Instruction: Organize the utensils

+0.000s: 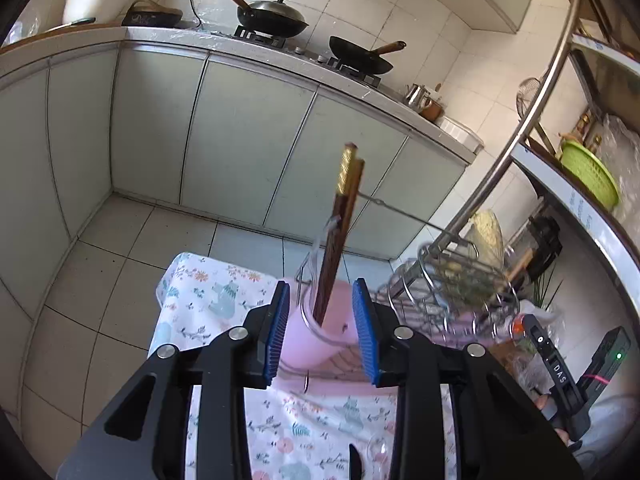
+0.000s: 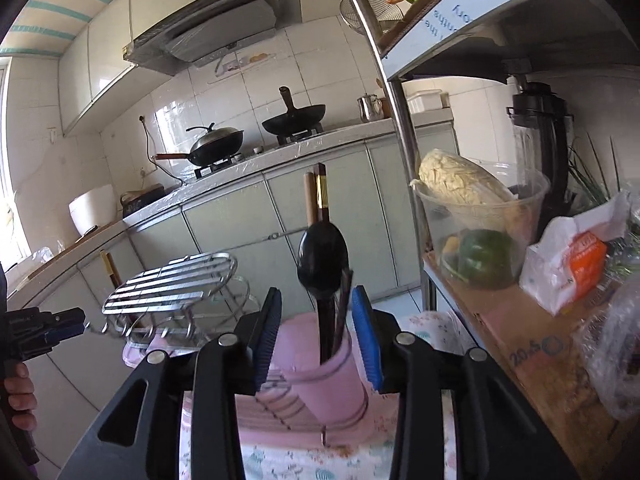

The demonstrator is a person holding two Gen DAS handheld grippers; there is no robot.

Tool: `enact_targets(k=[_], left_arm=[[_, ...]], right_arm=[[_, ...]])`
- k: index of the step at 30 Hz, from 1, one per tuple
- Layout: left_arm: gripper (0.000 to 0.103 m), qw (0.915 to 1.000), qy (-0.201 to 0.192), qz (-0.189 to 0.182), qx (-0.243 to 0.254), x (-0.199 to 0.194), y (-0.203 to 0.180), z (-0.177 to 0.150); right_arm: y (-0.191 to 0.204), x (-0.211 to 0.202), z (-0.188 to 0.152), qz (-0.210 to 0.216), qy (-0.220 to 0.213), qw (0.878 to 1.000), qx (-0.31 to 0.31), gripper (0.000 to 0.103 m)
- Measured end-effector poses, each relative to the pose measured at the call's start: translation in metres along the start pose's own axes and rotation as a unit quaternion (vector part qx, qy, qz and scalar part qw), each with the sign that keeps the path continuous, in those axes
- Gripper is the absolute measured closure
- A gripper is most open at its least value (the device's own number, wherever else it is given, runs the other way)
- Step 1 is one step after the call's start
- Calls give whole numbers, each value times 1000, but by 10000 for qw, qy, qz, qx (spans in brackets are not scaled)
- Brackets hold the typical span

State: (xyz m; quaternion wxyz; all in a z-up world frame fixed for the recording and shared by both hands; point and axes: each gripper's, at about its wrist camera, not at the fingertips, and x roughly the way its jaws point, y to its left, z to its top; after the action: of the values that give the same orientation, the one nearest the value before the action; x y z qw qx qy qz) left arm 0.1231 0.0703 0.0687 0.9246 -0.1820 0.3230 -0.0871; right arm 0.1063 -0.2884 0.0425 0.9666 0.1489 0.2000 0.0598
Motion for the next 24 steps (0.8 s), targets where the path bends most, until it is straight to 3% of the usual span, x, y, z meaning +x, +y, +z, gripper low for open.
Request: enact_targets(k=[6, 12, 19, 24], left_arm=[[70, 9991, 399, -119, 16, -5, -6, -40], [70, 9900, 1388, -142, 186, 25, -16, -99], [70, 9621, 2711, -208, 185, 72, -31, -160], [71, 9440, 3232, 74, 660, 98, -53, -182]], right_arm=[[8, -17, -34, 66, 649, 9978, -119, 67], [13, -13, -83, 249, 1731, 9846, -84, 67], [6, 0, -128, 518, 2848, 9568, 277, 71], [0, 2, -139, 677, 3103, 9470, 484, 73]])
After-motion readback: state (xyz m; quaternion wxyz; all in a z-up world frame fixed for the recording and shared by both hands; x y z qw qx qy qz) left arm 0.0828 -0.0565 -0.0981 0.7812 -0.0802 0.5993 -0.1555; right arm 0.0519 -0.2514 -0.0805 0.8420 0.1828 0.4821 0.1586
